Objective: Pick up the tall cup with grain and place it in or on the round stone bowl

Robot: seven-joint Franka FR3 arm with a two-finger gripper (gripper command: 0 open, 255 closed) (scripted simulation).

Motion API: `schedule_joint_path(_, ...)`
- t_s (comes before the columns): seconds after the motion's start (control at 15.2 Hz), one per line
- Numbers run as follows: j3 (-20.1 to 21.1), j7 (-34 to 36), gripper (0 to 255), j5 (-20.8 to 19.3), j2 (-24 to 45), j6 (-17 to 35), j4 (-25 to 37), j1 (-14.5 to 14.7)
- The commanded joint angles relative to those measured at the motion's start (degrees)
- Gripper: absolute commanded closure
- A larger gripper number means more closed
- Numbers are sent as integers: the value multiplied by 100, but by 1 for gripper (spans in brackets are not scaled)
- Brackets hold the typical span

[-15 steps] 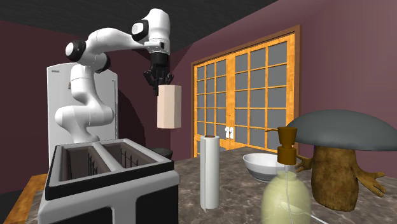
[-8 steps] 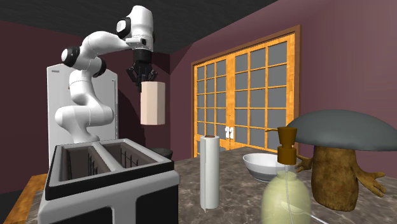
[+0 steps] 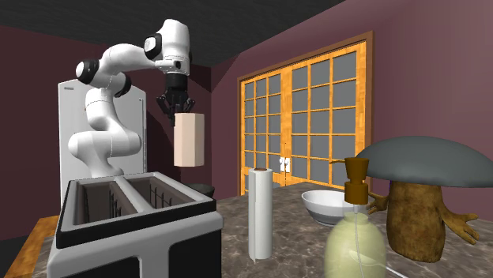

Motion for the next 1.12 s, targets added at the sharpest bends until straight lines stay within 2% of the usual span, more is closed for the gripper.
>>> schedule_joint_path(0.0, 8, -15, 255, 13, -27, 143, -163, 6)
schedule_joint_path(0.92, 169, -52, 255, 155, -41, 1239, -1272, 69)
schedule_joint_path(1.06, 169, -52, 255, 155, -41, 1239, -1272, 69)
